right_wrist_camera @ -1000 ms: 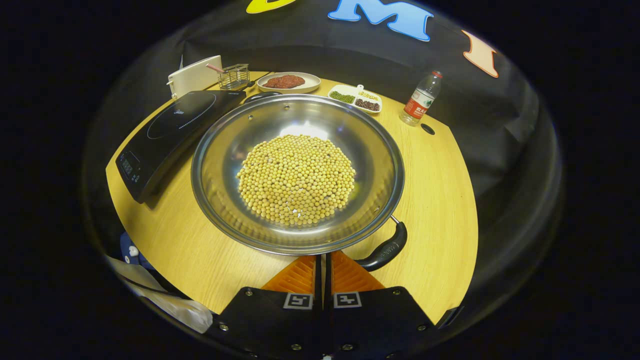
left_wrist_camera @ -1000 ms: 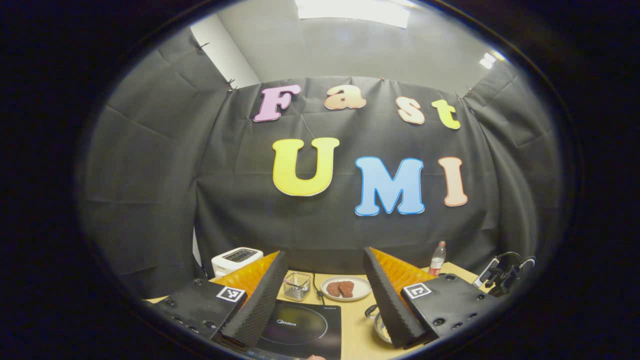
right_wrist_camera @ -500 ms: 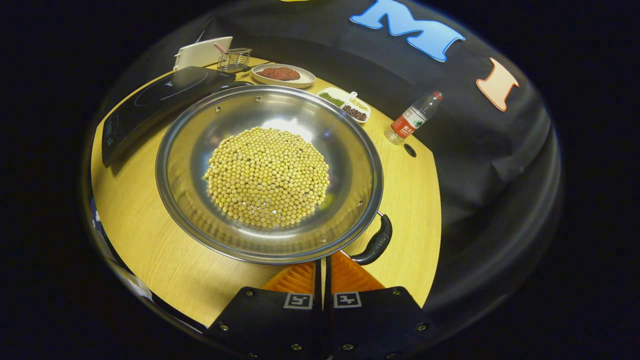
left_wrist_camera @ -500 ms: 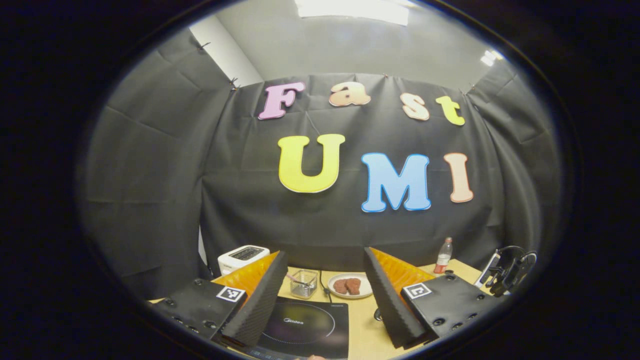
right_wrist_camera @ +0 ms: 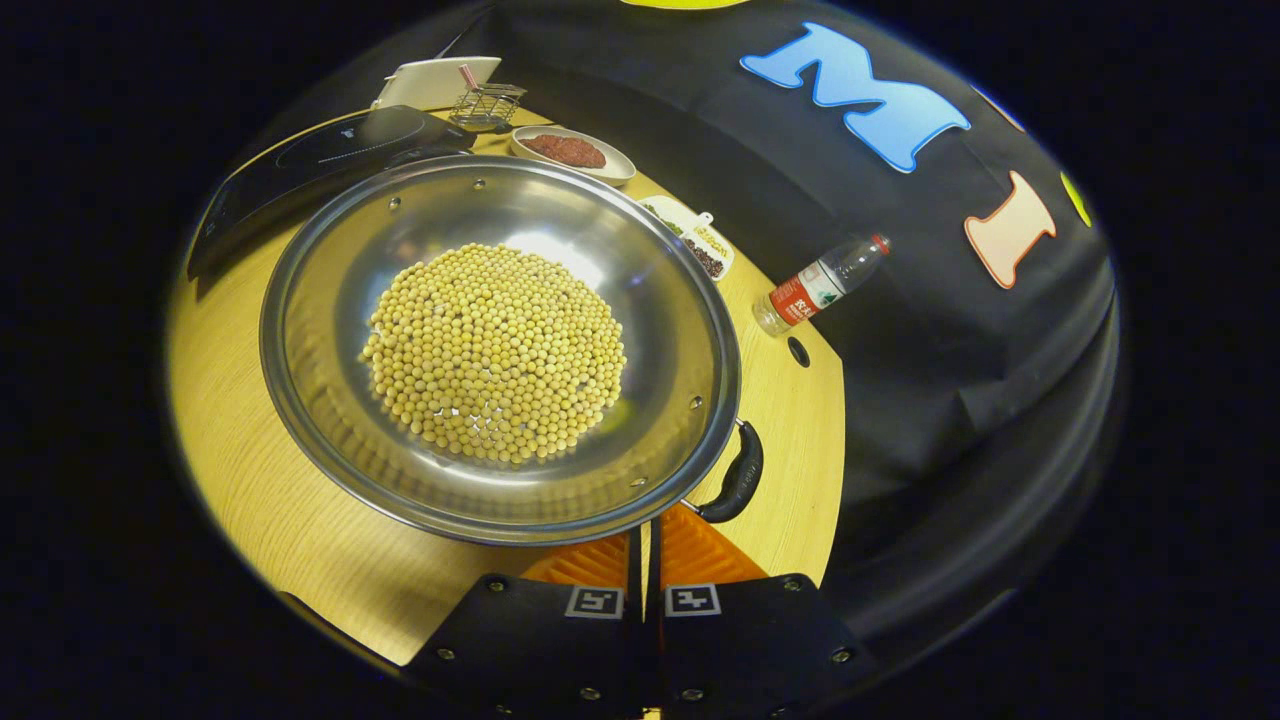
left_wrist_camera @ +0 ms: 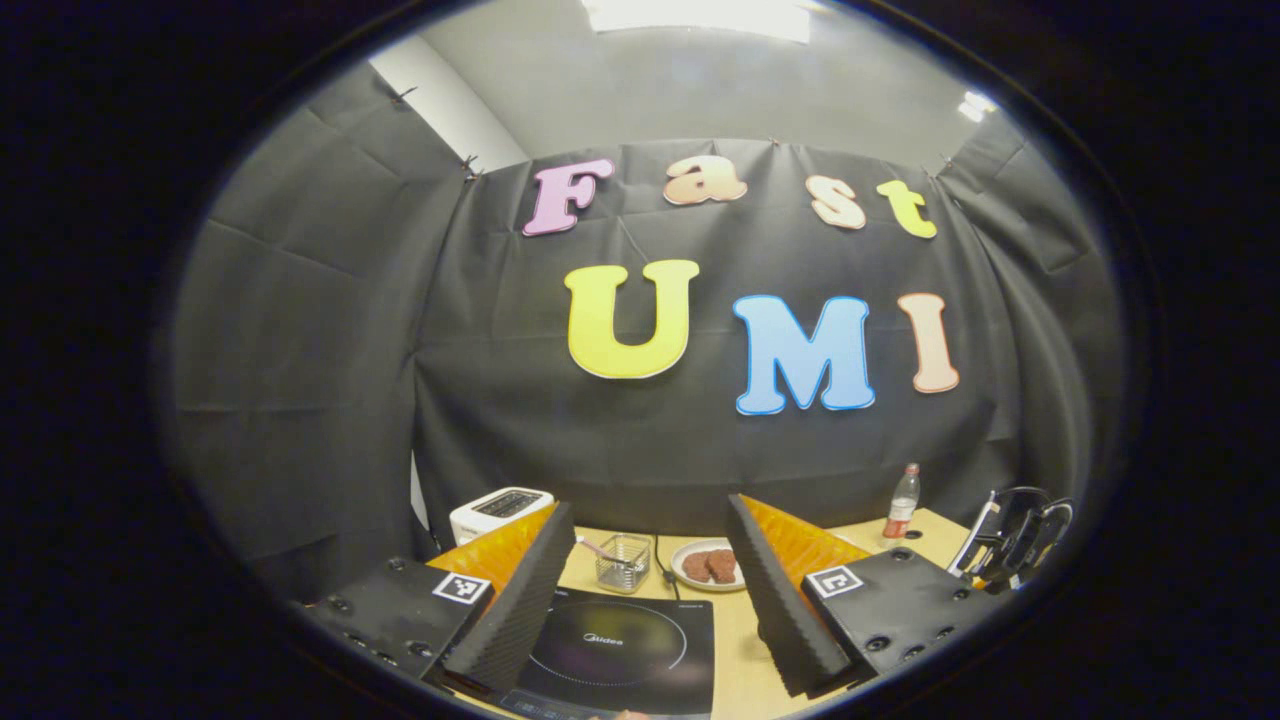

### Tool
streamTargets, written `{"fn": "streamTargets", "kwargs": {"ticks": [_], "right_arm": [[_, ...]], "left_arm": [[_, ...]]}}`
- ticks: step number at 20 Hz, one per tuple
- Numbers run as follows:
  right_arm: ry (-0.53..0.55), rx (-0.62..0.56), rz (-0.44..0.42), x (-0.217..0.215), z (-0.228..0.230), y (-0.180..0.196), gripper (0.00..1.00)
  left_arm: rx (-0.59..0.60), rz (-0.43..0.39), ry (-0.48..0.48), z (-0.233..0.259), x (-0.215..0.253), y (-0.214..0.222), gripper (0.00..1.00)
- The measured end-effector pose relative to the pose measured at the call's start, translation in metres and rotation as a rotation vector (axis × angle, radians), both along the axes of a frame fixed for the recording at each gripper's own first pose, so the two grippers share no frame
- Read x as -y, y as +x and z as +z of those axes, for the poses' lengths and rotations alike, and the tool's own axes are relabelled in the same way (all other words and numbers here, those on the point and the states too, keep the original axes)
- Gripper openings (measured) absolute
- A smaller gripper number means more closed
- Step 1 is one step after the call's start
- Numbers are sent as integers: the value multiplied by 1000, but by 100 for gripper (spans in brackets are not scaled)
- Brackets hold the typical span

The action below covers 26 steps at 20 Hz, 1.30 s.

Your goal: First push the handle of the pot to place it horizontally, then grasp the pot with both hands and set it on the induction cooktop.

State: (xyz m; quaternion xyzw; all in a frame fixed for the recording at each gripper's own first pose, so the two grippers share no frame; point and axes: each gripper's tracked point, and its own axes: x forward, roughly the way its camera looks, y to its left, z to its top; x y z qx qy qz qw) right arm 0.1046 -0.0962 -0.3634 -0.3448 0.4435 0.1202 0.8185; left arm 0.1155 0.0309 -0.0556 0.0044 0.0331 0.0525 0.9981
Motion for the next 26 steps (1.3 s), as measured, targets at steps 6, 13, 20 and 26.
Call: {"fn": "streamTargets", "kwargs": {"ticks": [6, 13, 20, 26], "right_arm": [[10, 26, -32, 0, -6, 21, 1], [54, 72, -216, 22, 16, 15, 73], [241, 293, -450, 22, 78, 20, 98], [437, 346, -529, 10, 93, 34, 97]], "left_arm": [[-15, 3, 5, -7, 1, 9, 100], [-47, -60, -26, -33, 16, 43, 96], [-113, -225, -74, -71, 56, 89, 96], [-230, -293, -86, -119, 98, 112, 99]]}}
